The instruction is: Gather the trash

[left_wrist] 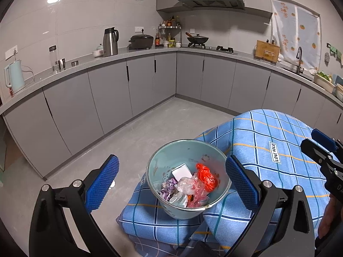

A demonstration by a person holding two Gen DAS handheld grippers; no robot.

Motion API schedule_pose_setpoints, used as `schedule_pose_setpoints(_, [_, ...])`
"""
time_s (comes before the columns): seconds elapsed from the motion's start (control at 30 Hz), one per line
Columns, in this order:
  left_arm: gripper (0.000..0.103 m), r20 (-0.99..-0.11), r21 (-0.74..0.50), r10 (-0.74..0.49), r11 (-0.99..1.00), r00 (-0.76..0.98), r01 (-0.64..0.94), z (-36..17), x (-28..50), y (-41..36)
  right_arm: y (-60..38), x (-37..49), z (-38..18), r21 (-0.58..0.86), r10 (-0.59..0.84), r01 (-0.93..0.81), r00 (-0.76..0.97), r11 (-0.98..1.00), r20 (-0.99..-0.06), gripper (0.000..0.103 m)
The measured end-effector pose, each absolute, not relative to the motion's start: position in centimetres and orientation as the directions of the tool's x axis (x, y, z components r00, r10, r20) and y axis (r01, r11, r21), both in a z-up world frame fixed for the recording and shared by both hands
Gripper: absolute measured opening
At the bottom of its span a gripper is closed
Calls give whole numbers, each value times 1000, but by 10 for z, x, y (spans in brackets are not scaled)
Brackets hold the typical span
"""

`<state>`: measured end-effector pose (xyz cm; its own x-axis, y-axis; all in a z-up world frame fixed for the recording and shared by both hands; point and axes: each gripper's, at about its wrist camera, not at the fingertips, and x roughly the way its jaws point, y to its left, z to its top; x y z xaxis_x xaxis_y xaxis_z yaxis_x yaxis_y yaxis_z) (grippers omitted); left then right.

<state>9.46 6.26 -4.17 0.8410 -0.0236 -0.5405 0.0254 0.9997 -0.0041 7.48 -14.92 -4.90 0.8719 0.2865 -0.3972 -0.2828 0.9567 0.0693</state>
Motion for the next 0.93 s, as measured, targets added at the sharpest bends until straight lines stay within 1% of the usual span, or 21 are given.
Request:
schedule_pose_setpoints(0.2, [98,-539,35,23,999,842,-5,-43,95,60,-149,74,-48,66,286,-283,872,957,-396,62])
schedule_pose_setpoints(0.4, [98,-552,63,40,998,833,-6,-47,98,57,-149,74,-47,66,283,-280,874,958,-394,62])
schedule_pose_setpoints(0.6, [98,-533,102,50,995,844,6,-49,93,48,-149,73,-48,65,280,-277,874,959,-398,62])
schedule_pose_setpoints(0.93, [98,-537,73,21,997,843,22,-46,94,48,-154,74,-48,70,269,-264,877,962,-398,62])
